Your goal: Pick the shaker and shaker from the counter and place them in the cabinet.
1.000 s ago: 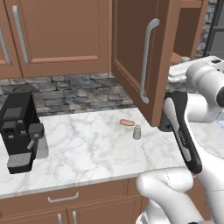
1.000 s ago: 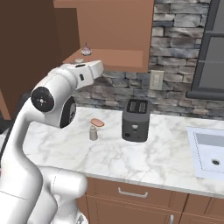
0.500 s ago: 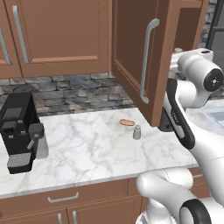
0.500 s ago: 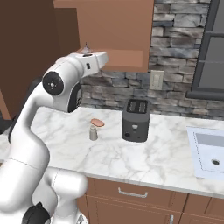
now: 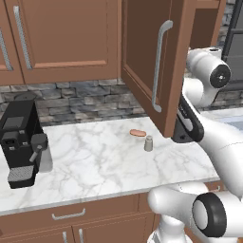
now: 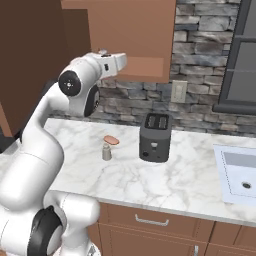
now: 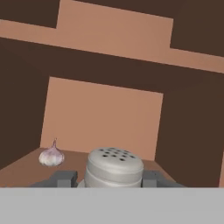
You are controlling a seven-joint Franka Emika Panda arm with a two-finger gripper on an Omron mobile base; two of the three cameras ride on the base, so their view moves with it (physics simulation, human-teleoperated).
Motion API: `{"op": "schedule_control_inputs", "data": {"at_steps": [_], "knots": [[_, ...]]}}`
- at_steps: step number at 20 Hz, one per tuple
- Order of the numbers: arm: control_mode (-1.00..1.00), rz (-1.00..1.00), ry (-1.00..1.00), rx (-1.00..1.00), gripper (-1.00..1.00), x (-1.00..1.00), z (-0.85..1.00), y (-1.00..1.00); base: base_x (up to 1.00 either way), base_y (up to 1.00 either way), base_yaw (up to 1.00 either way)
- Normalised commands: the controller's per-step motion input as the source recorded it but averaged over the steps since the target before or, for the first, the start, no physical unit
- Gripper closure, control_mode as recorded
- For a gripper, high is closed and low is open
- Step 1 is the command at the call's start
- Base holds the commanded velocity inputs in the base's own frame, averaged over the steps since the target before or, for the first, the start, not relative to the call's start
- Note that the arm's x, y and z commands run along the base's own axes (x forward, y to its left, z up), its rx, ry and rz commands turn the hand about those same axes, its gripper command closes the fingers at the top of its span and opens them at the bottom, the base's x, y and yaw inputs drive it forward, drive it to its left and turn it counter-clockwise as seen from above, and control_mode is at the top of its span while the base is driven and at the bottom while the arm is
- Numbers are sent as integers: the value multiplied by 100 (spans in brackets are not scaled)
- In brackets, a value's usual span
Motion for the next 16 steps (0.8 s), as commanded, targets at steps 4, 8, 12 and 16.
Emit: {"op": "schedule_control_inputs", "data": {"at_steps": [4, 8, 12, 16], "knots": [[-100, 1, 0, 0, 100, 43, 0, 0, 0, 0, 0], [-100, 1, 0, 0, 100, 43, 0, 0, 0, 0, 0], [-100, 2, 1, 0, 100, 41, -8, -4, 0, 0, 0], [-100, 3, 1, 0, 100, 34, -15, -8, 0, 0, 0]]}}
